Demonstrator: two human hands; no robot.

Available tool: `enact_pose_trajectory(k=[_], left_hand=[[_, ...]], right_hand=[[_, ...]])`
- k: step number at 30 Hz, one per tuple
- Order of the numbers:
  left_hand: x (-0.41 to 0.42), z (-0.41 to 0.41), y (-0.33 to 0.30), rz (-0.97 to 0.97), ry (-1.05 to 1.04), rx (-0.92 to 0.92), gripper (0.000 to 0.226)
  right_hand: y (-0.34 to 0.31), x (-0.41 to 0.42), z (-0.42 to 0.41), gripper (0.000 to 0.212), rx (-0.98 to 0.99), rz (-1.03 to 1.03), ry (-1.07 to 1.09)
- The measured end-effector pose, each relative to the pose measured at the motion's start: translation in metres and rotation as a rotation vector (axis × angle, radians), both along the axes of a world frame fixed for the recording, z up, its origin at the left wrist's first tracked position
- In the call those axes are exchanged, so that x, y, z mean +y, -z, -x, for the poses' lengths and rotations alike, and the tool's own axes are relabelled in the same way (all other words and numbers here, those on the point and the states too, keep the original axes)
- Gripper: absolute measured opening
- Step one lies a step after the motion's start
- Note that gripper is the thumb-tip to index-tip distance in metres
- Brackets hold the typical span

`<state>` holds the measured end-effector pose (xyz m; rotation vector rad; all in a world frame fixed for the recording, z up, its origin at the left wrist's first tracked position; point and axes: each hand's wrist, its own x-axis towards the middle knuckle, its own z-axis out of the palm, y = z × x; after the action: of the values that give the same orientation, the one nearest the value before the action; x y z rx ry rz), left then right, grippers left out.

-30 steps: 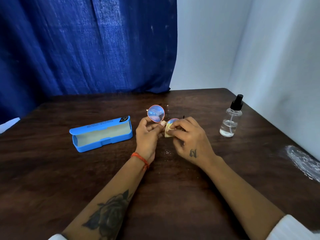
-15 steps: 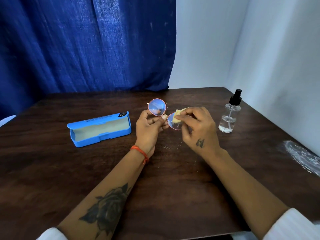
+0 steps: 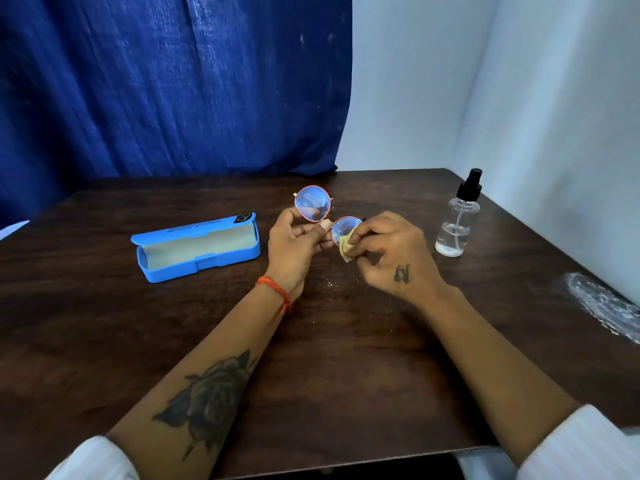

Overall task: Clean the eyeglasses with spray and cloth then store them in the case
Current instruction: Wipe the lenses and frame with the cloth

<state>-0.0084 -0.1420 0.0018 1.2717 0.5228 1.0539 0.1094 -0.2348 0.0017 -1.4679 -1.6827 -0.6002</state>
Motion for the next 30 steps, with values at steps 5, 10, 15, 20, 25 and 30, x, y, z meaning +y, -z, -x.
enact_pose_trajectory(k=[5, 10, 15, 20, 25, 30], left_hand=[[-0.001, 0.0, -0.002, -0.017, 0.003, 0.009, 0.02], [-0.002, 0.0, -0.002, -0.004, 0.0, 0.042, 0.022], [-0.002, 0.0, -0.001, 0.0, -0.001, 0.054, 0.025], [0.0, -0.002, 0.001, -0.023, -0.032, 0.114, 0.022], [0.002, 0.0, 0.0, -0.032, -0.029, 0.107, 0.025], [0.004, 0.0, 0.0, -0.044, -0.037, 0.116, 0.024]], right_hand=[[-0.001, -0.002, 0.0, 0.014, 0.152, -0.04, 0.061], [-0.001, 0.0, 0.0, 0.013, 0.083, -0.15, 0.147], [0.006, 0.007, 0.004, 0.016, -0.045, -0.082, 0.094], [0.003, 0.004, 0.004, 0.018, -0.116, -0.001, 0.027], [0.0, -0.002, -0.001, 0.021, -0.048, 0.078, 0.011], [-0.003, -0.005, -0.009, 0.021, 0.102, 0.056, 0.077]])
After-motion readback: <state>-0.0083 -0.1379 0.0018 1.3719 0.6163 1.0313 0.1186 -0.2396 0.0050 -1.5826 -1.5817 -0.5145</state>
